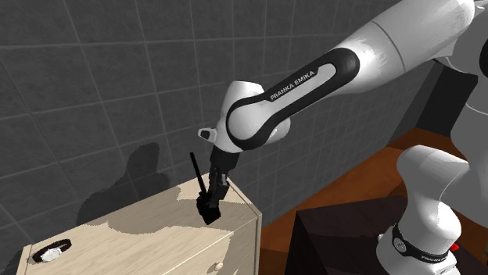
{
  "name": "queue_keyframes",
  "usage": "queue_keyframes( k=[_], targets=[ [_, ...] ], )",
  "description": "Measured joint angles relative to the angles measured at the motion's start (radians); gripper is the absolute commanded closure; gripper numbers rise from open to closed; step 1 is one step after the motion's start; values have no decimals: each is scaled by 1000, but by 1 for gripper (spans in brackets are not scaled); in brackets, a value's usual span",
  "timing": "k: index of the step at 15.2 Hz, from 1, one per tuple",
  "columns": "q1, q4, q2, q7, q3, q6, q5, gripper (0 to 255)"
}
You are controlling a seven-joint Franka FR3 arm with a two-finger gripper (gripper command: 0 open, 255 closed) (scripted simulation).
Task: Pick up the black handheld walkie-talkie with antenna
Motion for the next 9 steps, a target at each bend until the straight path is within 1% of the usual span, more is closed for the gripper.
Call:
queue_keyframes(
  k=[9],
  targets=[
    [8,39,-78,102,-12,-82,-114,255]
  ],
)
